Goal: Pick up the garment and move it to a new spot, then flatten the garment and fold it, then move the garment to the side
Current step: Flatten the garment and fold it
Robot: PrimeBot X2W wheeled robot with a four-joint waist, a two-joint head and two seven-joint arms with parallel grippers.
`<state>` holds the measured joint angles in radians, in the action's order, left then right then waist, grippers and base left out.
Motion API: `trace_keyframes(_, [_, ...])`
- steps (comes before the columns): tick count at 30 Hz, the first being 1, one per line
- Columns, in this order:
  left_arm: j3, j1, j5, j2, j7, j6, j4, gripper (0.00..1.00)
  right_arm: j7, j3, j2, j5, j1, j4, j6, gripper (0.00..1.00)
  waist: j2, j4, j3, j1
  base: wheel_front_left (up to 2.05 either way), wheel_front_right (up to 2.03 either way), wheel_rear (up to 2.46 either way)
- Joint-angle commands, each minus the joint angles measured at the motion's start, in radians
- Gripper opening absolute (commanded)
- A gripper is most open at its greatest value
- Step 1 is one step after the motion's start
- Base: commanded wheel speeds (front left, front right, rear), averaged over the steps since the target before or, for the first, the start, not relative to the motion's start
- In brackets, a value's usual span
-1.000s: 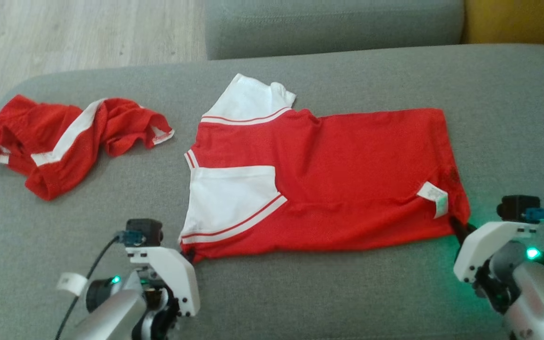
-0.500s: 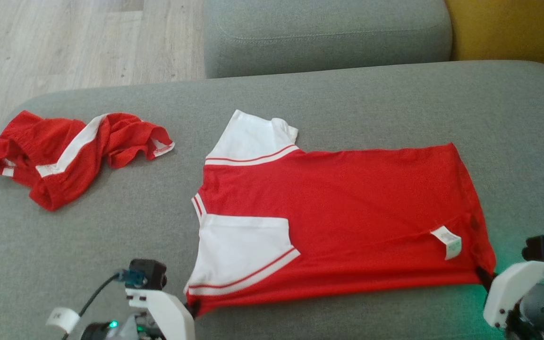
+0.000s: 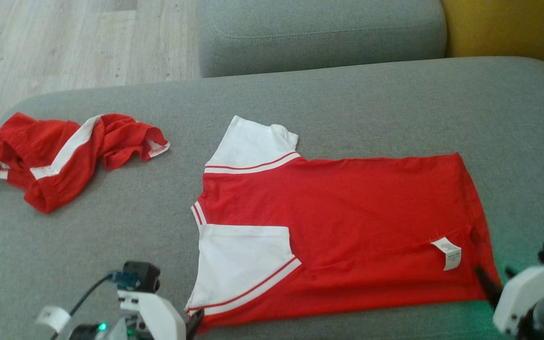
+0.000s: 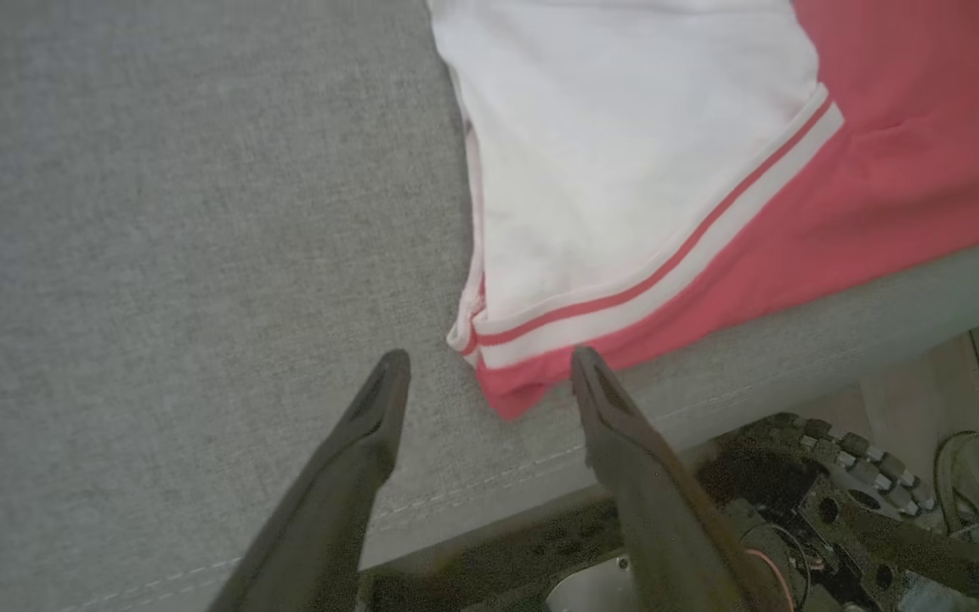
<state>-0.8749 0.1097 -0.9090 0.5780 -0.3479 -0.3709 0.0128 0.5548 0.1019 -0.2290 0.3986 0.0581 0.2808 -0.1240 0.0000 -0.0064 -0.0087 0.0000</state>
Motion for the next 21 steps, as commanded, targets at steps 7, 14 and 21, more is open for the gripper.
trace_keyframes(7, [0.083, 0.329, 0.065, 0.051, -0.051, 0.075, -0.024, 1.0, -0.041, 0.04, 0.006, -0.018, -0.159, -0.207, -0.007, 1.0, 0.0, -0.003, 0.057, 0.0, 0.0, 0.0, 0.0])
trace_keyframes(14, [0.082, 0.638, 0.08, -0.05, -0.108, 0.227, 0.189, 1.0, -0.078, 0.056, -0.011, -0.012, -0.382, -0.06, -0.007, 1.0, 0.0, -0.021, 0.182, 0.0, 0.0, 0.0, 0.0])
trace_keyframes(21, [0.064, 0.851, 0.089, -0.142, -0.151, 0.333, 0.43, 1.0, -0.09, 0.001, -0.059, -0.001, -0.563, 0.146, -0.007, 1.0, 0.0, -0.044, 0.285, 0.0, 0.0, 0.0, 0.0])
